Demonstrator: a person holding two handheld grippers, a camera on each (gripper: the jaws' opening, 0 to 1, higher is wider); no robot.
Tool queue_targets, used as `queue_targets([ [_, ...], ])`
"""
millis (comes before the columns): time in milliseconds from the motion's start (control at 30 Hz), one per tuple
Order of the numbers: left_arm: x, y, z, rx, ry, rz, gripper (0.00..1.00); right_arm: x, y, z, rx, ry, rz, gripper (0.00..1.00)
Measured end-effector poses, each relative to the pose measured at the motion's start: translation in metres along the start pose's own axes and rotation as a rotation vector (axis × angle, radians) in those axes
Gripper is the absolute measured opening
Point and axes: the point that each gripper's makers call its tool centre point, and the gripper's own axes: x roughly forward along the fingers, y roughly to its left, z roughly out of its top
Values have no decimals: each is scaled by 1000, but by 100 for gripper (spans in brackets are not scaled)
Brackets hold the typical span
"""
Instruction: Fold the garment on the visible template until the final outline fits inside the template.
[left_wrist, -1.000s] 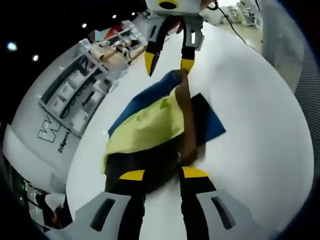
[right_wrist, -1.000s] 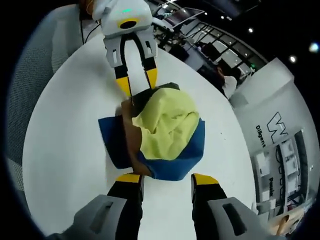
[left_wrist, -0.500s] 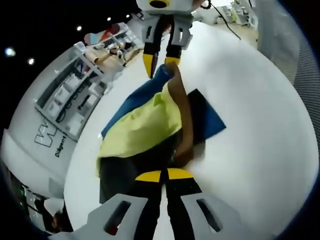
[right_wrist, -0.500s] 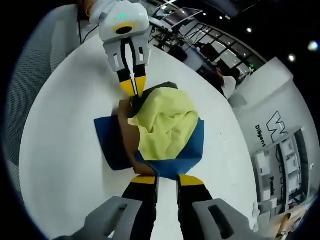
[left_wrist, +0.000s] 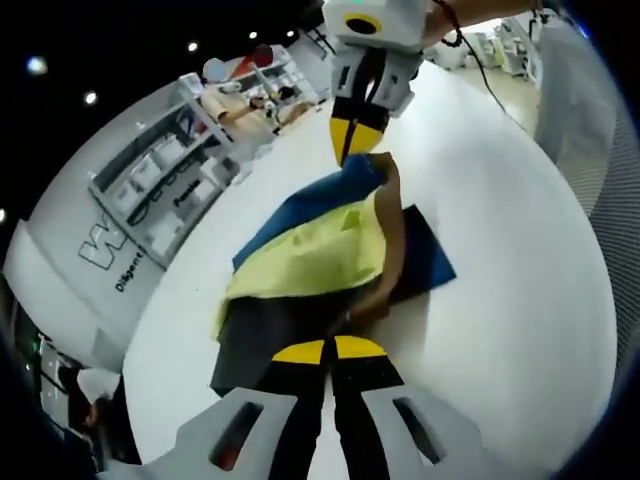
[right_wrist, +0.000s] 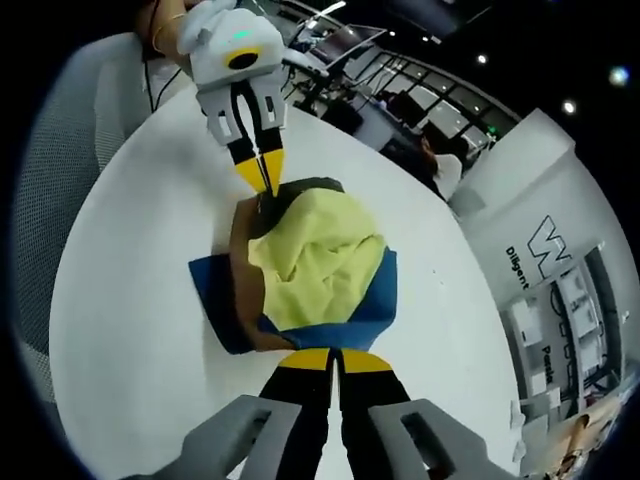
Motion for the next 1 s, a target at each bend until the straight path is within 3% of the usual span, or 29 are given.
queue_targets([
  [233,-24,19,15,-18,-42,59,0,-15,-4,11,25,-23,-22,0],
  [500,-47,38,19,-58,-44,119,0,-36,-15,27,102,-78,-64,0],
  [700,-63,46,25,-94,-42,141,1,-54,-24,52,202,-171,-90,0],
  [1000,-92,65,26,-247,-32,179,1,-75,-35,74,275,-250,-123,0],
])
